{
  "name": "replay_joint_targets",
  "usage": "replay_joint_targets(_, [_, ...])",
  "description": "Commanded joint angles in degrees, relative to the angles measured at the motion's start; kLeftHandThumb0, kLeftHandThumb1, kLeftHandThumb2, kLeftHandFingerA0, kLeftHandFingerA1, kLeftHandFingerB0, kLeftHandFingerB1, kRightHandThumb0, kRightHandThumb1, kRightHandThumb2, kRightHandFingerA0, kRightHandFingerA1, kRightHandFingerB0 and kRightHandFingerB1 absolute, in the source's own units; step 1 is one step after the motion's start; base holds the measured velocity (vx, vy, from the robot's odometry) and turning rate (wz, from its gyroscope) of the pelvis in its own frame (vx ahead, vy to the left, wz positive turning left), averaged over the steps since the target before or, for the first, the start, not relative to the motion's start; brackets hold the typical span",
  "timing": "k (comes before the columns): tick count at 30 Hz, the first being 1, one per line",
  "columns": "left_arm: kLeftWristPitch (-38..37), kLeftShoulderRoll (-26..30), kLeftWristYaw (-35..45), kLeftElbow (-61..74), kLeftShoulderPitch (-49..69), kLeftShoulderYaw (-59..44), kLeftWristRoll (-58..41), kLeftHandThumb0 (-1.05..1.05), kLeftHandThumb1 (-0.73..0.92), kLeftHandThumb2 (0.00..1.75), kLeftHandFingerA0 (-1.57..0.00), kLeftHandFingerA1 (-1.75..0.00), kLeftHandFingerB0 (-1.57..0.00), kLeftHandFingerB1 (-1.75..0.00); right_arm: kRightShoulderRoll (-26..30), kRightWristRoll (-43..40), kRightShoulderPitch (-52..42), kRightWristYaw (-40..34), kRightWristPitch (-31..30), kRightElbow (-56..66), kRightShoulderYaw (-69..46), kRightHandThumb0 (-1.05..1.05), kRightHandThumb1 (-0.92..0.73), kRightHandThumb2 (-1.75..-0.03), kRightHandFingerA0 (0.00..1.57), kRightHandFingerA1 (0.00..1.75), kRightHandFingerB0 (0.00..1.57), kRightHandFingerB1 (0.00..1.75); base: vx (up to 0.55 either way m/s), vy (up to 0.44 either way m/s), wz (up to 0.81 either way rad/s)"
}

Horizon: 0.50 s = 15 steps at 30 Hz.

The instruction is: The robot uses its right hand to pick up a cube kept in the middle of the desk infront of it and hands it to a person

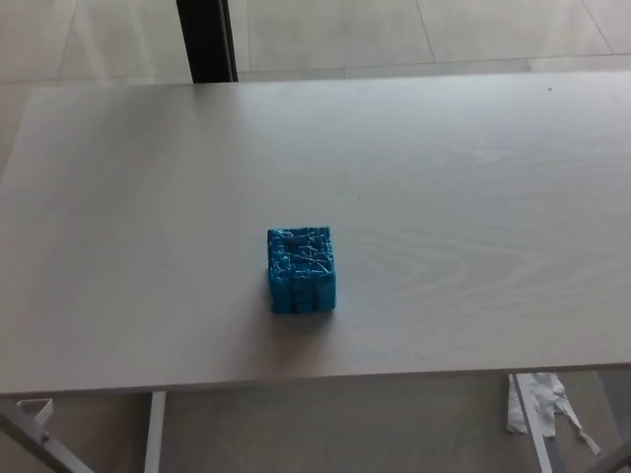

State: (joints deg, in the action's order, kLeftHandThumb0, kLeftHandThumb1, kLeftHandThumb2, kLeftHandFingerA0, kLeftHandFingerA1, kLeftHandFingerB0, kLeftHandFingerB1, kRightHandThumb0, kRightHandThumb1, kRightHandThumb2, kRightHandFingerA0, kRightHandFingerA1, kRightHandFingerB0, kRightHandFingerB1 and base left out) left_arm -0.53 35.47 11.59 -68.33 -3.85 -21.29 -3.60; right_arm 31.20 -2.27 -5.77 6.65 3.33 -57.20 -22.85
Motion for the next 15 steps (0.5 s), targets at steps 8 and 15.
replay_joint_targets(8, [0.3,2.3,1.0,-2.9,3.6,-4.9,-5.1,-0.58,0.55,0.61,-0.42,-0.99,-0.50,-0.95,1.1,-5.4,-0.5,0.2,-1.8,-5.0,-4.5,-0.34,-0.31,-0.87,0.34,0.70,0.05,0.52,0.00,0.000,0.00])
replay_joint_targets(15, [1.2,2.5,1.7,-2.8,1.3,-8.2,-7.0,-0.62,0.53,0.64,-0.37,-1.07,-0.51,-1.06,1.9,-7.2,3.4,-4.6,-0.2,-2.8,-8.7,-0.71,-0.61,-0.59,0.12,0.81,0.02,0.27,0.00,0.000,0.00])
